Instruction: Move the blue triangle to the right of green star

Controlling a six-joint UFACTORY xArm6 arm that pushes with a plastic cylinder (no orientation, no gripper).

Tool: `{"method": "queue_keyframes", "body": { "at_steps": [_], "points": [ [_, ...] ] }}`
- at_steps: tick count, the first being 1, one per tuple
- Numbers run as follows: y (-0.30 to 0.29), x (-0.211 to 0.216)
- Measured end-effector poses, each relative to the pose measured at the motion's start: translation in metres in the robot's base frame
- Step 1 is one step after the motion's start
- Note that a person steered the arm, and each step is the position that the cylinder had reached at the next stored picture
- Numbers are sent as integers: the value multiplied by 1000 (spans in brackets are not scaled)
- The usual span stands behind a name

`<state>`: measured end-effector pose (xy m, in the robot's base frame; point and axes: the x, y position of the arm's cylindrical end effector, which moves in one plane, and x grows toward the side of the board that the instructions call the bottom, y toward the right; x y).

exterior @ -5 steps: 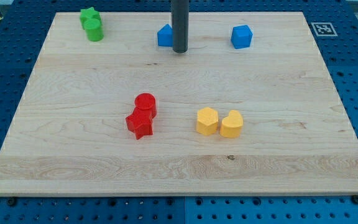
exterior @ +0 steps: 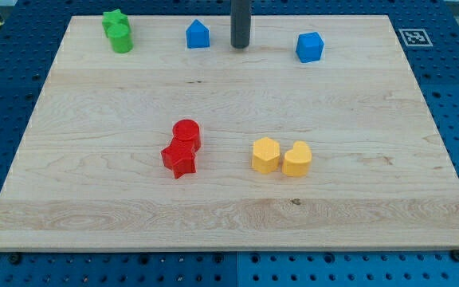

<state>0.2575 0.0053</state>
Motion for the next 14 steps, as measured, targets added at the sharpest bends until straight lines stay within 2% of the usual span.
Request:
{"method": "queue_keyframes", "body": {
  "at_steps": [1,2,3,4,6,7,8,9,10,12,13,14],
  "points": [
    [-55,5],
    [-83,5],
    [-80,5],
    [-46,21],
    [-98,24],
    [-44,24],
    [-49,24],
    [-113,23],
    [-125,12],
    [-69,23],
    [-55,10],
    [-76,2]
  ]
}}
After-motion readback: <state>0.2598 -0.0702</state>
